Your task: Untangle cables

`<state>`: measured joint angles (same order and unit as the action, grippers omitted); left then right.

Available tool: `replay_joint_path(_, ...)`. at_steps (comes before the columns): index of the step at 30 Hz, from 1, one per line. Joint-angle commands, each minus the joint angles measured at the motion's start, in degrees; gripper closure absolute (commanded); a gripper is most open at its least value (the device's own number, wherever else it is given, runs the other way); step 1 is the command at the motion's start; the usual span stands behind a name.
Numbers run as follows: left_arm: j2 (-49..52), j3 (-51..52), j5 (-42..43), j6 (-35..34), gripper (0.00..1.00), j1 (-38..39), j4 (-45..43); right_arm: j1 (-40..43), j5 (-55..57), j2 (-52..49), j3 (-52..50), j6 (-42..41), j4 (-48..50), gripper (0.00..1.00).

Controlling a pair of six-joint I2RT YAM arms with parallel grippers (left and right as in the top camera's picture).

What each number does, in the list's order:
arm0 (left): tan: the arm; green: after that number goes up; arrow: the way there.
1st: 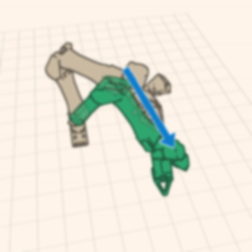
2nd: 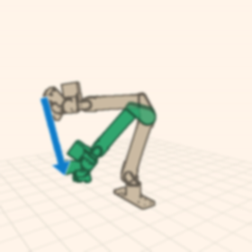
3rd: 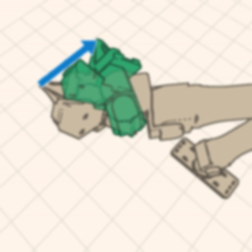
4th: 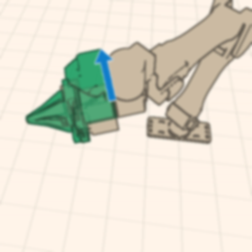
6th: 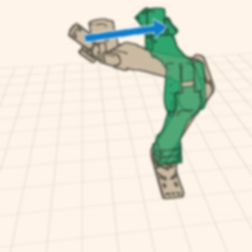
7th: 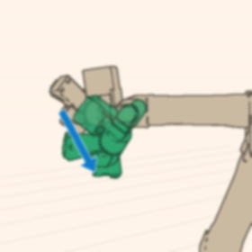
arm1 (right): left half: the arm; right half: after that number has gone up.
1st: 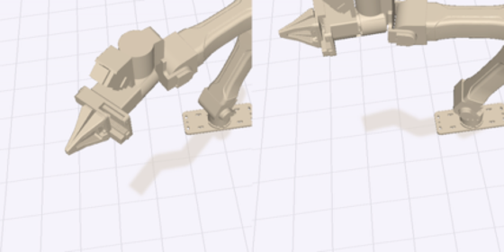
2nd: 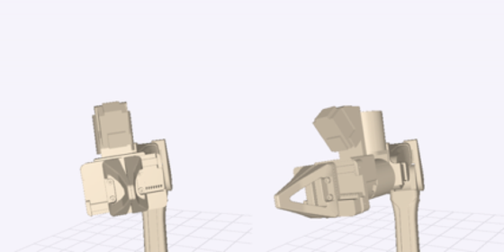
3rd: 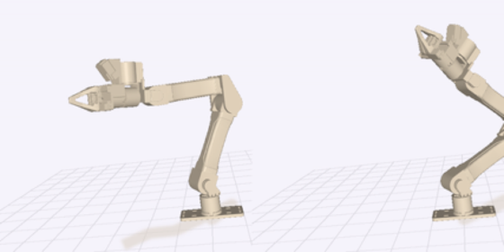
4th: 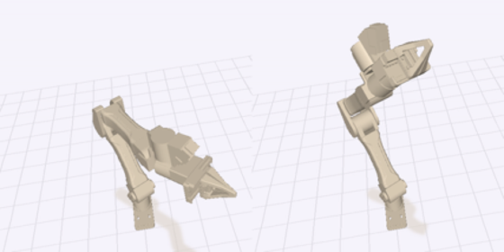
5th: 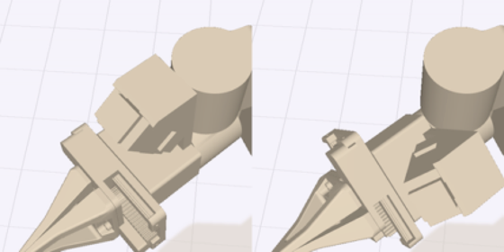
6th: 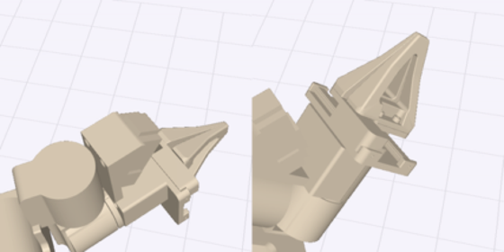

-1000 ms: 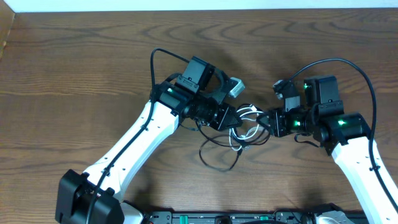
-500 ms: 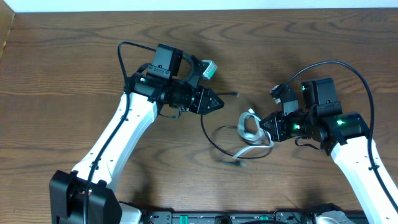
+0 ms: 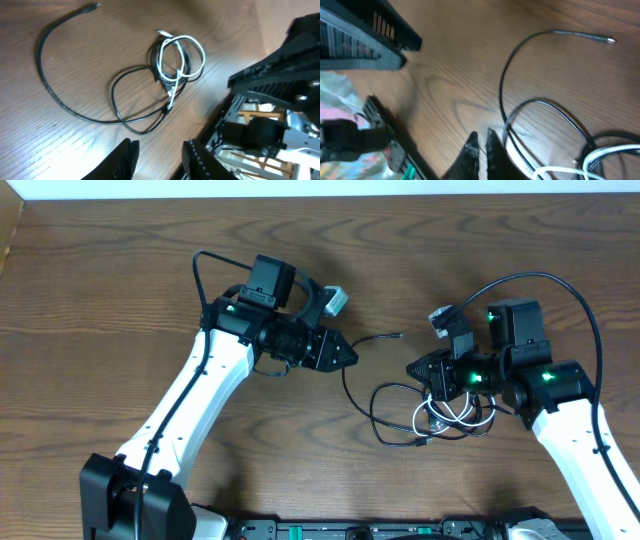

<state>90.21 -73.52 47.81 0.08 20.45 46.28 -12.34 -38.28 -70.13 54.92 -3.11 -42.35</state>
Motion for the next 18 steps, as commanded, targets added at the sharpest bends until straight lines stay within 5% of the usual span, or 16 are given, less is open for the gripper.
replay_joint_path(1,-1.1,1.0,-3.5,0.3,0.53,1.2,1.7,0.2,6.7,-0.2,0.5,0.3,-2.4,0.86)
replay_joint_path(9,-0.4,1.3,-12.5,0.3,0.31,6.7,1.9,0.3,21.6,-0.3,0.5,-3.0,-9.2,0.75)
replay_joint_path(18,2.4,1.3,-21.2,0.3,0.29,15.6,0.5,0.4,40.5,-0.3,0.5,-18.8,-13.6,0.69)
